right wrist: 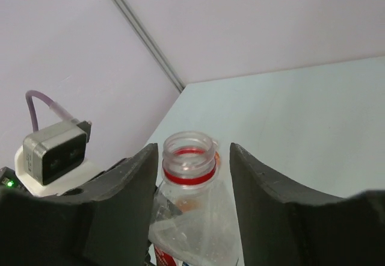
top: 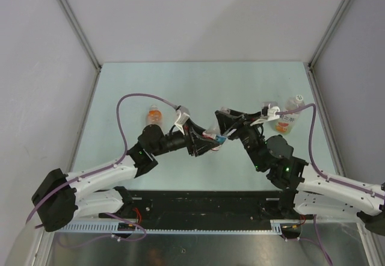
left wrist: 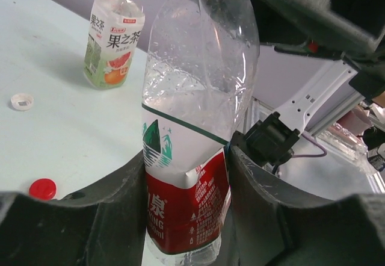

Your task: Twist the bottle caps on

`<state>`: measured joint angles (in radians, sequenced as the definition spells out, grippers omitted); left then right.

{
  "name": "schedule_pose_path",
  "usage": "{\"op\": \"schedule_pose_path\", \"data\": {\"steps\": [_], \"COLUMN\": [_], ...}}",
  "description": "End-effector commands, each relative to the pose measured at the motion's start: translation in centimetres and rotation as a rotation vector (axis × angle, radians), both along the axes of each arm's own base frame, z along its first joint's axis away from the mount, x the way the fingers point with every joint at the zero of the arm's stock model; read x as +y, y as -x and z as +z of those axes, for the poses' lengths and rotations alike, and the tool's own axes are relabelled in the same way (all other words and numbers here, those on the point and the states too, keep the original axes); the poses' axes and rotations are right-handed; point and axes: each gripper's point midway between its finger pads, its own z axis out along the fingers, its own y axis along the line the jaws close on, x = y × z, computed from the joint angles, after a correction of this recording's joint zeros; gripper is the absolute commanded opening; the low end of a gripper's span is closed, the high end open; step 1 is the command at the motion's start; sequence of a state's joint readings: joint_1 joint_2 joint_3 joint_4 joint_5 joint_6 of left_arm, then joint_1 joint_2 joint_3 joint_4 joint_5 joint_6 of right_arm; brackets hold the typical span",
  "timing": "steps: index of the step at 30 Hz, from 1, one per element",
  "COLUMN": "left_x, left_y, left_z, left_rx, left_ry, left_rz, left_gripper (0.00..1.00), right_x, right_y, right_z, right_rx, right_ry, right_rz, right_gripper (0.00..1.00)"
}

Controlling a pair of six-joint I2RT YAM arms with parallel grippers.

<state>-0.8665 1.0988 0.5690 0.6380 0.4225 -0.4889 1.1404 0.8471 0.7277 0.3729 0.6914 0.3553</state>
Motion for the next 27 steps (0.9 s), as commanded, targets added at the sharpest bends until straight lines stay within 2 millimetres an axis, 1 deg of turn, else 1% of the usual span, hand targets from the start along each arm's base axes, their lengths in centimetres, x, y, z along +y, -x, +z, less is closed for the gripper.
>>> {"op": "schedule_pose_path", "data": {"steps": [1, 2, 3, 5, 8, 10, 11, 12, 15, 17, 19, 21, 23, 27], "left_x": [0.4, 0.7, 1.0, 1.6, 2.4, 3.3, 3.7, 4.2, 5.9, 7.4, 8.8, 10.0, 11.2, 12.9], "left_y": [0.2, -0.1, -0.2, -0.5, -1.1, -1.7, -2.0, -2.4, -3.8, -4.8, -5.5, -5.8, -6.0, -6.3], "left_z": [1.5, 1.4, 1.3, 1.0, 0.3, -0.4, -0.8, -1.0, -2.1, -3.1, -3.9, -4.4, -4.7, -5.3], "left_rx": [-0.083, -0.099, -0.117, -0.157, -0.199, -0.218, -0.225, -0.233, -0.237, -0.228, -0.218, -0.226, -0.227, -0.227], "left_ry": [0.02, 0.018, 0.013, 0.0, -0.027, -0.052, -0.065, -0.079, -0.14, -0.192, -0.222, -0.238, -0.242, -0.251], "left_rz": [0.008, 0.028, 0.046, 0.077, 0.128, 0.187, 0.215, 0.244, 0.36, 0.447, 0.526, 0.577, 0.632, 0.705], "left_gripper": [0.04, 0.02, 0.01, 0.0, 0.0, 0.0, 0.0, 0.0, 0.0, 0.0, 0.0, 0.0, 0.0, 0.0], "right_x": [-2.1, -2.3, -2.4, -2.9, -3.8, -4.6, -5.3, -6.1, -8.1, -9.2, -9.8, -9.7, -9.0, -6.0], "right_y": [-0.1, 0.0, 0.1, 0.4, 0.6, 0.4, 0.1, -0.5, -2.5, -3.9, -5.1, -5.9, -6.6, -7.7], "right_z": [1.5, 1.3, 1.3, 1.2, 1.1, 0.4, -0.3, -1.3, -5.6, -8.7, -12.0, -15.2, -18.0, -22.8], "right_rx": [-0.026, -0.028, -0.03, -0.031, -0.024, 0.004, 0.041, 0.089, 0.269, 0.394, 0.517, 0.624, 0.708, 0.83], "right_ry": [-0.018, -0.002, 0.011, 0.027, 0.045, 0.081, 0.112, 0.142, 0.271, 0.329, 0.375, 0.421, 0.468, 0.536], "right_rz": [-0.049, -0.042, -0.033, -0.017, -0.008, -0.025, -0.054, -0.099, -0.206, -0.237, -0.227, -0.204, -0.176, -0.074], "right_gripper": [0.68, 0.76, 0.82, 0.89, 0.95, 0.95, 0.95, 0.95, 0.95, 0.95, 0.94, 0.92, 0.91, 0.89]}}
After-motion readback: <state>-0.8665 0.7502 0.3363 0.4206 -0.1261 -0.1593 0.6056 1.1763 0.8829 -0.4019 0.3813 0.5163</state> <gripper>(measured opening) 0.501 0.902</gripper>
